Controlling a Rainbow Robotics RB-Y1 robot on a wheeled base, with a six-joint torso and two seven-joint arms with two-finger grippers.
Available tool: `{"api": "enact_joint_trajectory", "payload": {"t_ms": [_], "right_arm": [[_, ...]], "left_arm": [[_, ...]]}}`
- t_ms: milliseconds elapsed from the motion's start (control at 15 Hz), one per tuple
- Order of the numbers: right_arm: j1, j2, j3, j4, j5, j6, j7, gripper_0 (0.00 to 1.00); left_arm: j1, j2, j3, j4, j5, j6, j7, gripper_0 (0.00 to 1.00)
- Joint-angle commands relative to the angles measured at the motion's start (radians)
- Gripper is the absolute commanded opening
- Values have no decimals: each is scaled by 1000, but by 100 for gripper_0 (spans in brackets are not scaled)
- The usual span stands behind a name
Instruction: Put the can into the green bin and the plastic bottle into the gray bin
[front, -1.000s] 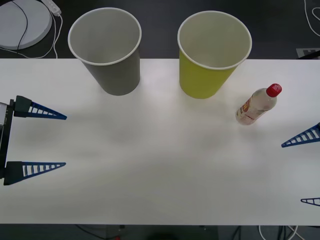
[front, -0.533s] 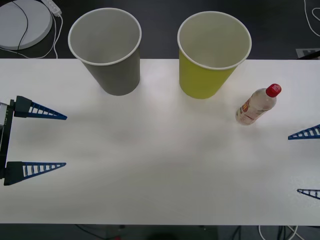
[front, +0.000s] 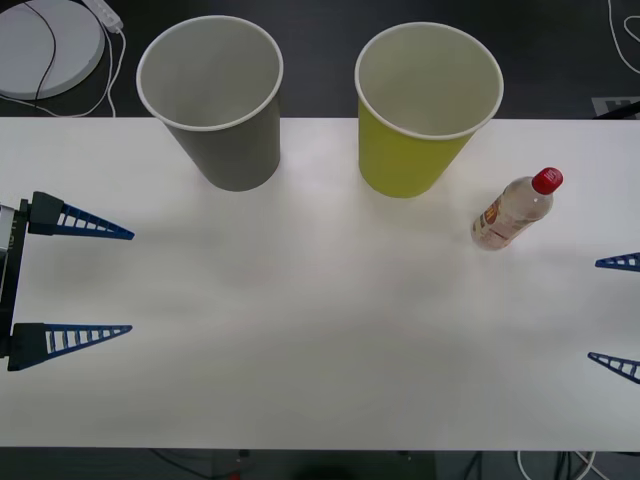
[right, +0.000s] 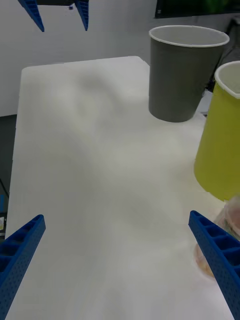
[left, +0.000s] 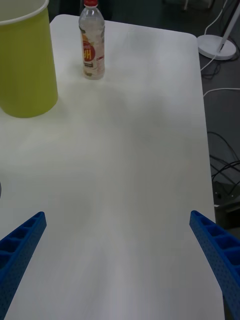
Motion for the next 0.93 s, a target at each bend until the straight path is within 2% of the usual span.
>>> {"api": "enact_joint_trajectory", "payload": {"t_ms": [67,400,933], "right_arm": [[0,26,0,80,3,2,35,100],[-25,51,0,212,3,48,83,100],[-35,157,14,213,0,264,57,100]], "left_arm": [[0,0,0,0,0,0,0,100],[0,0,0,0,0,0,0,100],[0,0,0,0,0,0,0,100]]}}
